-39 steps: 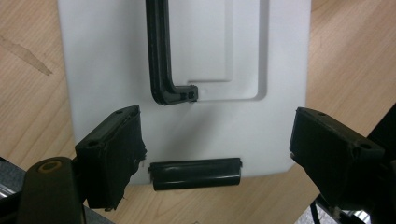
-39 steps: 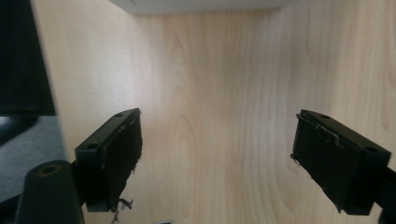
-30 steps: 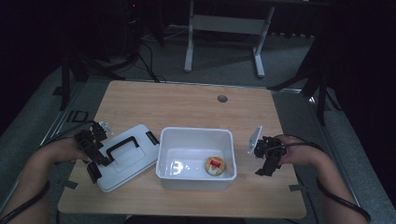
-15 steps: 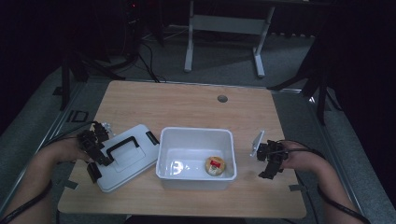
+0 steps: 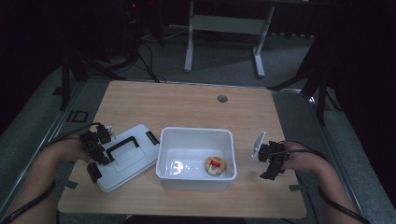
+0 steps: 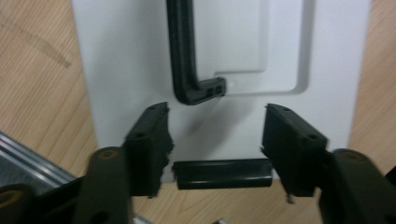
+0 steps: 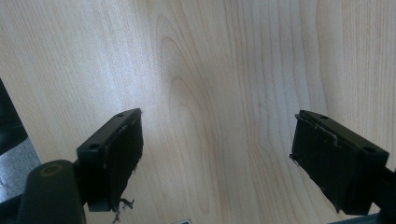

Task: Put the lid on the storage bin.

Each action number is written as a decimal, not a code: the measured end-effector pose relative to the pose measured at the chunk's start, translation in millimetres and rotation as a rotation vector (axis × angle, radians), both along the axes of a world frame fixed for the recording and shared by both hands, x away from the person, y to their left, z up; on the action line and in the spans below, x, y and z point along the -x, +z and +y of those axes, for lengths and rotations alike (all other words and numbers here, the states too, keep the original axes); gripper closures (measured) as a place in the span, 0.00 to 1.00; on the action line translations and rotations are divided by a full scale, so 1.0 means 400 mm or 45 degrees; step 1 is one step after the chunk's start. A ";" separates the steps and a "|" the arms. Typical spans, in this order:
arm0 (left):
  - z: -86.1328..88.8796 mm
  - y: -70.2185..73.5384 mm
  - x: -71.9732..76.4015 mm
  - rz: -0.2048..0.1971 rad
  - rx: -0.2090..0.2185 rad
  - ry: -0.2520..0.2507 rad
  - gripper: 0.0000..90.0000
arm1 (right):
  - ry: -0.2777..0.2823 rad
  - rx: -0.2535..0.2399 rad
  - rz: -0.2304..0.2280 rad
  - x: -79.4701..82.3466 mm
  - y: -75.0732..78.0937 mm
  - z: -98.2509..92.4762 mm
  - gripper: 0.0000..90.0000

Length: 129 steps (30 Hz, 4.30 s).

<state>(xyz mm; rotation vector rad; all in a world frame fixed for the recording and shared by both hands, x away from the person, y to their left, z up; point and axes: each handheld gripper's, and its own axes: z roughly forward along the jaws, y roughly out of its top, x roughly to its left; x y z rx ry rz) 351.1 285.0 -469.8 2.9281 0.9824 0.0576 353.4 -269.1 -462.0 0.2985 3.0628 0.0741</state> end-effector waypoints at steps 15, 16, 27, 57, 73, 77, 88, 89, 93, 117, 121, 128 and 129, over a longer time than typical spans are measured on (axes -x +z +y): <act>-0.044 -0.028 -0.037 0.081 -0.050 -0.035 0.63 | 0.000 0.013 0.034 0.001 -0.025 -0.008 0.18; -0.046 -0.030 -0.038 0.085 -0.052 -0.034 0.65 | -0.001 0.012 0.037 0.001 -0.026 -0.010 0.18; -0.064 -0.054 -0.047 0.114 -0.075 -0.033 0.79 | 0.011 -0.014 0.046 0.002 -0.021 -0.004 0.18; -0.004 0.054 0.010 0.099 0.002 -0.051 0.93 | -0.006 0.002 0.082 -0.004 -0.039 0.005 0.18; 0.028 0.173 0.064 0.049 0.030 -0.063 0.93 | -0.034 -0.001 0.076 0.002 -0.035 -0.014 0.18; 0.034 0.208 0.071 0.027 0.027 -0.058 0.93 | -0.030 -0.006 0.077 0.002 -0.038 -0.012 0.18; 0.027 0.356 0.100 -0.077 0.061 -0.095 0.93 | -0.027 -0.005 0.074 0.004 -0.031 -0.011 0.18; 0.027 0.356 0.100 -0.077 0.061 -0.095 0.93 | -0.028 -0.006 0.068 0.004 -0.029 -0.011 0.18; -0.003 0.383 0.097 -0.084 0.059 -0.131 0.93 | -0.028 -0.011 0.065 0.004 -0.025 -0.010 0.18; -0.239 0.376 0.018 -0.040 0.097 -0.397 0.93 | -0.004 -0.029 0.047 0.007 -0.024 -0.006 0.18; -0.273 0.373 0.010 -0.038 0.101 -0.431 0.93 | -0.013 -0.020 0.049 0.006 -0.024 -0.009 0.18; -0.334 0.365 -0.001 -0.028 0.105 -0.498 0.93 | -0.014 -0.025 0.050 0.007 -0.024 -0.009 0.18; -0.342 0.366 -0.002 -0.035 0.105 -0.505 0.93 | -0.013 -0.025 0.051 0.007 -0.025 -0.009 0.18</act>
